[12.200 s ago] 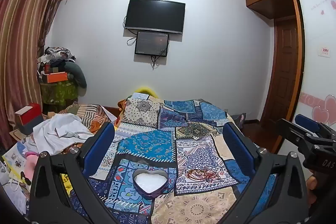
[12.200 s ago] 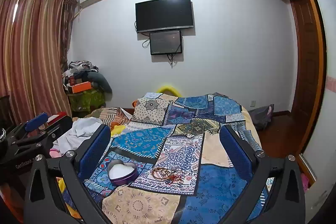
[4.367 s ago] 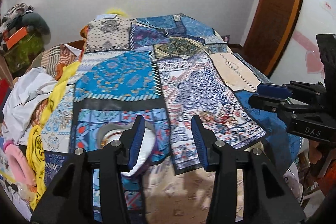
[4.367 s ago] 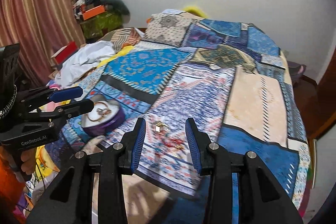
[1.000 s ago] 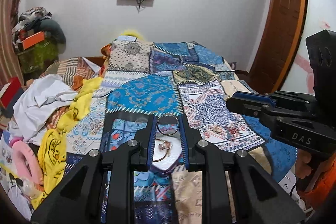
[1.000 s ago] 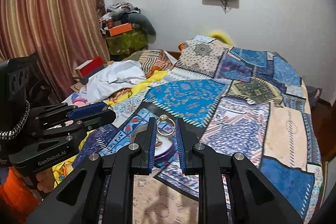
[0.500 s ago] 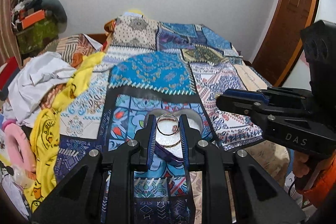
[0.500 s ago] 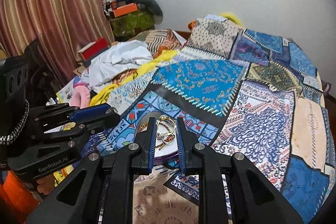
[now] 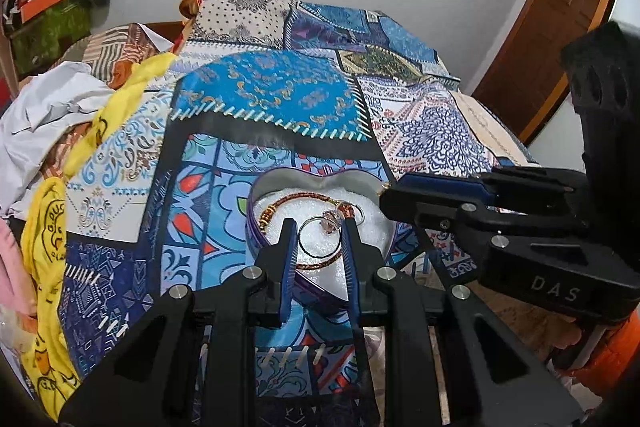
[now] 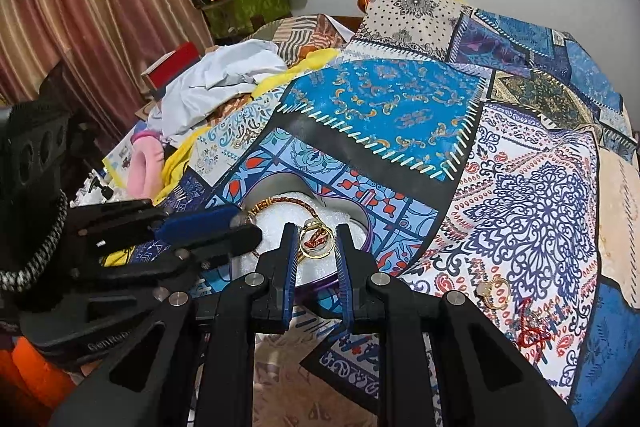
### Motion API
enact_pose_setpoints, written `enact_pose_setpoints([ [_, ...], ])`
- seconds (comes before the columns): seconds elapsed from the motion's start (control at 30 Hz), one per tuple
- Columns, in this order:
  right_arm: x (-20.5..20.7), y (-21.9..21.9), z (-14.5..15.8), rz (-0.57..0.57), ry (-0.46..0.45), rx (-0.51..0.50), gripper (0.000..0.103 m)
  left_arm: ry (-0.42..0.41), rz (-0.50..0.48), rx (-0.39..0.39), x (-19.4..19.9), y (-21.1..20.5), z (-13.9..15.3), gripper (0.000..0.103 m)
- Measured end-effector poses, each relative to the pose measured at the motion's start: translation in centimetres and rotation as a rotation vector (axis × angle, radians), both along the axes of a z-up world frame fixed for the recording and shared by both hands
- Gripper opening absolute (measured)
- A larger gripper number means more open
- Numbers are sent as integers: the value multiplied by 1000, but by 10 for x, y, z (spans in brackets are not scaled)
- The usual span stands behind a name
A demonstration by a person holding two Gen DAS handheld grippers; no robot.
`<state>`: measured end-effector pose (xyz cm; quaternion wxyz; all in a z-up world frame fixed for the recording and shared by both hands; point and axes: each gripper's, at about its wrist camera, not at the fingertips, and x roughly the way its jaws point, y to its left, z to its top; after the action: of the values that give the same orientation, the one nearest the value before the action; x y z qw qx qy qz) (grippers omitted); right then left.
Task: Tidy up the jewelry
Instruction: 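Lower both held rings into the heart box and open both grippers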
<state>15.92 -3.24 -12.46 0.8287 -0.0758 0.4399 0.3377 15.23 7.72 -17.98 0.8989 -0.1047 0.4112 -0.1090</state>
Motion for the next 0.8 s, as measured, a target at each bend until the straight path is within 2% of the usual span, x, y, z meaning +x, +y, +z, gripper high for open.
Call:
enact_pose_setpoints([
  [0.5,6,7,-6,11,22,-18,17,-9,6,-13,0,2,6,21],
  [0.8,-1,1,6,2,-6,-27,17,-37,26,16,-10,3,23,21],
])
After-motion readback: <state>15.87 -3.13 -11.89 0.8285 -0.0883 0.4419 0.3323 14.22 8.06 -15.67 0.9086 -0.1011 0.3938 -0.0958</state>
